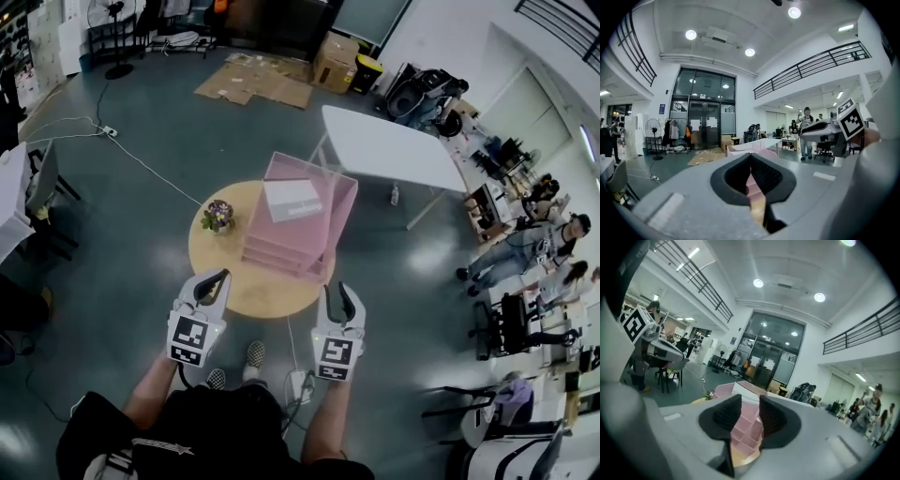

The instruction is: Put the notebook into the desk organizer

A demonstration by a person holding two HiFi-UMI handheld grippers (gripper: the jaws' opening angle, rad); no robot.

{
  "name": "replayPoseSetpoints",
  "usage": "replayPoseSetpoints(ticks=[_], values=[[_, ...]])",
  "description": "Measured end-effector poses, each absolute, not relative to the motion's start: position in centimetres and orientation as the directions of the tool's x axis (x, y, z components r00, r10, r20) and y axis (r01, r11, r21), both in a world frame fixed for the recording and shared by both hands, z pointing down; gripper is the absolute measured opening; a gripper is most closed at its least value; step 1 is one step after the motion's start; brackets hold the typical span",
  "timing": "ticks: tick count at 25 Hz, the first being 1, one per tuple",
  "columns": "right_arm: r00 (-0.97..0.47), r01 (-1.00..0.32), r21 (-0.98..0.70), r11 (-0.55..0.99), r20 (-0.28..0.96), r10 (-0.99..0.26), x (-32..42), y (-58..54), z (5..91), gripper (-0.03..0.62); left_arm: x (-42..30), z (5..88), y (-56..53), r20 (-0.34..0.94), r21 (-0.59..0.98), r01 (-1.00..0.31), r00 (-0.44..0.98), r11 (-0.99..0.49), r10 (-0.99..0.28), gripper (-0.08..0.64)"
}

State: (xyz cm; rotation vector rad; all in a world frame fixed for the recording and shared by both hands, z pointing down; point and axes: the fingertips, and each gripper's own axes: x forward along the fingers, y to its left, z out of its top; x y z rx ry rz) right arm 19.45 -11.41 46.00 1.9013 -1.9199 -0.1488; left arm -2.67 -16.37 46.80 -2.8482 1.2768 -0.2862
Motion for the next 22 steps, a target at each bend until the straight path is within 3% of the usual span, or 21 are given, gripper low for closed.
replayPoseSetpoints(ticks=[11, 22], values=[[0.152, -0.971, 0.205, -0.120, 0.149, -0.977, 16.3, -2.6, 47.6, 0.031, -2.9, 47.6, -11.3, 0.176, -0.070, -0.671, 0.720, -0.738, -0.671, 0.011], [0.199, -0.973, 0.155, -0.173, 0.167, -0.966, 15.6, 2.7, 50.2, 0.007, -2.1, 49.6, -8.3, 0.211, -0.066, -0.607, 0.767, -0.792, -0.606, 0.011]])
